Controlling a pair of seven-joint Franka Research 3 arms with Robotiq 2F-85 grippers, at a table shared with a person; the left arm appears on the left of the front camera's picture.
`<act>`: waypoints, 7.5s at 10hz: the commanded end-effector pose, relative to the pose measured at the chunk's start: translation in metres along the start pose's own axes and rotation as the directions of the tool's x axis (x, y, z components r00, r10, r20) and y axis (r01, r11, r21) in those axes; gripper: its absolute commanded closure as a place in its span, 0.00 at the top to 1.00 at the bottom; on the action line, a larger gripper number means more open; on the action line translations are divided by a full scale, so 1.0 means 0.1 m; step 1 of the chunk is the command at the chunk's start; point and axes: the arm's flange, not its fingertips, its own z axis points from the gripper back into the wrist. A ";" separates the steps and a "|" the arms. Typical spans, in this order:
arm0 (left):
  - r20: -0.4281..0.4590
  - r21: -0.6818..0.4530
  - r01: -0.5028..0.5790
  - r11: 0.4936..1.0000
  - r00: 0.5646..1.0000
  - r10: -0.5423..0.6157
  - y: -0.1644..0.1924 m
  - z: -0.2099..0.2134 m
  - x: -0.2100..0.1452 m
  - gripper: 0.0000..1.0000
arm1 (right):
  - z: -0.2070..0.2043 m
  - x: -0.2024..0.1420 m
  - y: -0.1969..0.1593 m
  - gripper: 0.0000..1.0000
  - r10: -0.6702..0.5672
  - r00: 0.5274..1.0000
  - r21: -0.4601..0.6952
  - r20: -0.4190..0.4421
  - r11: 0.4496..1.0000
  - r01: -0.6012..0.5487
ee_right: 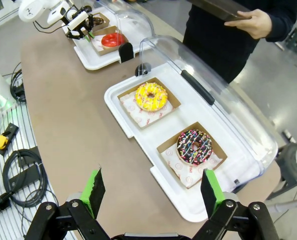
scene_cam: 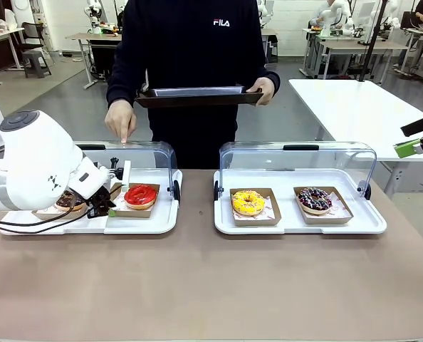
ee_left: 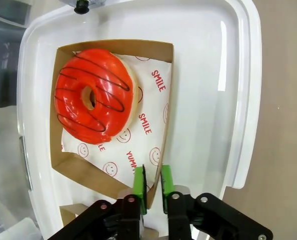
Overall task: Provide the desired donut to the person.
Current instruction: Pick up and lift the Paper togo box containing the Donut pointed at by the person, then place the picked Paper togo box onto the Handle tray extended by the person.
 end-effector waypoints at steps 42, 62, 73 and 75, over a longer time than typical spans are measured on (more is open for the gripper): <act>-0.044 -0.065 0.019 0.998 0.999 -0.022 -0.79 2.81 -0.12 0.00 | -0.02 0.01 -0.02 1.00 0.004 1.000 0.015 0.026 1.000 -0.005; -0.098 -0.042 0.105 0.994 0.989 -0.109 1.07 2.13 2.06 0.01 | -0.02 0.01 -0.02 1.00 0.004 1.000 0.015 0.026 1.000 -0.005; -0.136 -0.086 0.084 0.993 0.986 -0.095 1.40 1.53 1.91 0.56 | -0.02 0.01 -0.02 1.00 0.004 1.000 0.015 0.026 1.000 -0.005; -0.142 -0.101 0.035 0.994 0.989 -0.049 1.39 1.62 1.87 1.00 | -0.02 0.01 -0.02 1.00 0.004 1.000 0.015 0.026 1.000 -0.005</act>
